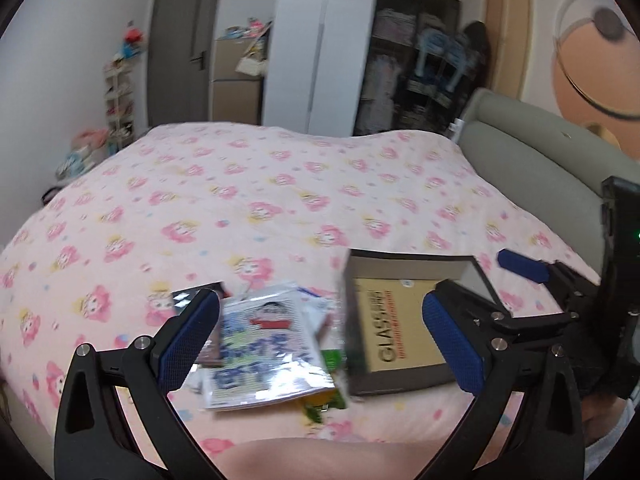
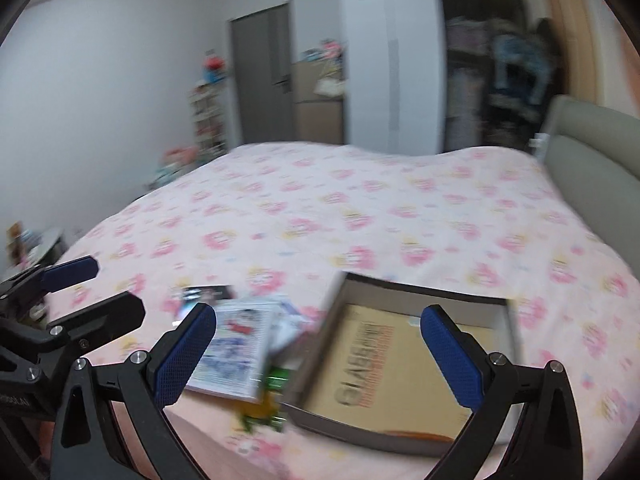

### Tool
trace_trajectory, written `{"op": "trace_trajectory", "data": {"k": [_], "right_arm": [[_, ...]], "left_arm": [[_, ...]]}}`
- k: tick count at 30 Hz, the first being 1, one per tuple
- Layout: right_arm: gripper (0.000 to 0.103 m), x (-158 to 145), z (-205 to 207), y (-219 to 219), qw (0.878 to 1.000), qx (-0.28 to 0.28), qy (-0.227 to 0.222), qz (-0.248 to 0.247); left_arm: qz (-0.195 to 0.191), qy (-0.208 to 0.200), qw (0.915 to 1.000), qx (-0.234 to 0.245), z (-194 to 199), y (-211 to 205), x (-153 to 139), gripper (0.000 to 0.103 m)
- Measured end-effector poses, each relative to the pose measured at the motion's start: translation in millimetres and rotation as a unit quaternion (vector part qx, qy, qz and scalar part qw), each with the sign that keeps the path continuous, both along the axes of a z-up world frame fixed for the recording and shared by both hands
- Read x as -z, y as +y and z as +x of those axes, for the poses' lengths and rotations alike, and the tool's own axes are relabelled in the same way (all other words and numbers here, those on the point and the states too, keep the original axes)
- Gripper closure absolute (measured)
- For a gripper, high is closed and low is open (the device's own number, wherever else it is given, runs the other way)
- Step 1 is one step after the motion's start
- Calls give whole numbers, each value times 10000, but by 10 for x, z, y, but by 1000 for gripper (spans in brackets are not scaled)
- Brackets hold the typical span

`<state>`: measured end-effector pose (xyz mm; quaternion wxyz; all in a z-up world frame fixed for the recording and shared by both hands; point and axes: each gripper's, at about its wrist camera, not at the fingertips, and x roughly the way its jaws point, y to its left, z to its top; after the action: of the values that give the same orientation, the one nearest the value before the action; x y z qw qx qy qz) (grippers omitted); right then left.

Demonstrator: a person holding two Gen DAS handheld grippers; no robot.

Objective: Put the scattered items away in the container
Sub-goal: 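Move both tools toward the scattered items beside the black box, then close the left tool on the Shin-chan bead-art kit bag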

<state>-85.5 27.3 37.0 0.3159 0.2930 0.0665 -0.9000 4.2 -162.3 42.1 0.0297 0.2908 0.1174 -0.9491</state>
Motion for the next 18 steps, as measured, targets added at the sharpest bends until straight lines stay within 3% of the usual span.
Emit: {"op": "trace_trajectory", "data": {"k": [2, 5, 7, 10, 13, 15, 18], "right_arm": [[4, 135, -3, -241, 9992, -356, -180, -11], [8, 449, 33, -485, 9970, -575, -523, 59], [14, 681, 11, -649, 9942, -681, -788, 261], [22, 875, -79, -822, 9914, -722, -937, 564], [35, 990, -161, -949, 9879, -793, -1102, 747], [51, 1053, -194, -1038, 9858, -851, -1154, 870], [59, 1202, -271, -1171, 9795, -1019, -1467, 934]], "left_arm": [[118, -120, 9997, -157, 68, -248, 89, 15], [327, -354, 9978, -445, 104, -524, 302, 17], [415, -556, 9958, -594, 110, -712, 398, 20], [559, -862, 9915, -796, 40, -970, 625, 32], [781, -1144, 9861, -921, -43, -1230, 875, 46], [952, -1333, 9818, -959, -102, -1384, 1051, 53], [1237, -1651, 9748, -848, -207, -1521, 1349, 55]]}}
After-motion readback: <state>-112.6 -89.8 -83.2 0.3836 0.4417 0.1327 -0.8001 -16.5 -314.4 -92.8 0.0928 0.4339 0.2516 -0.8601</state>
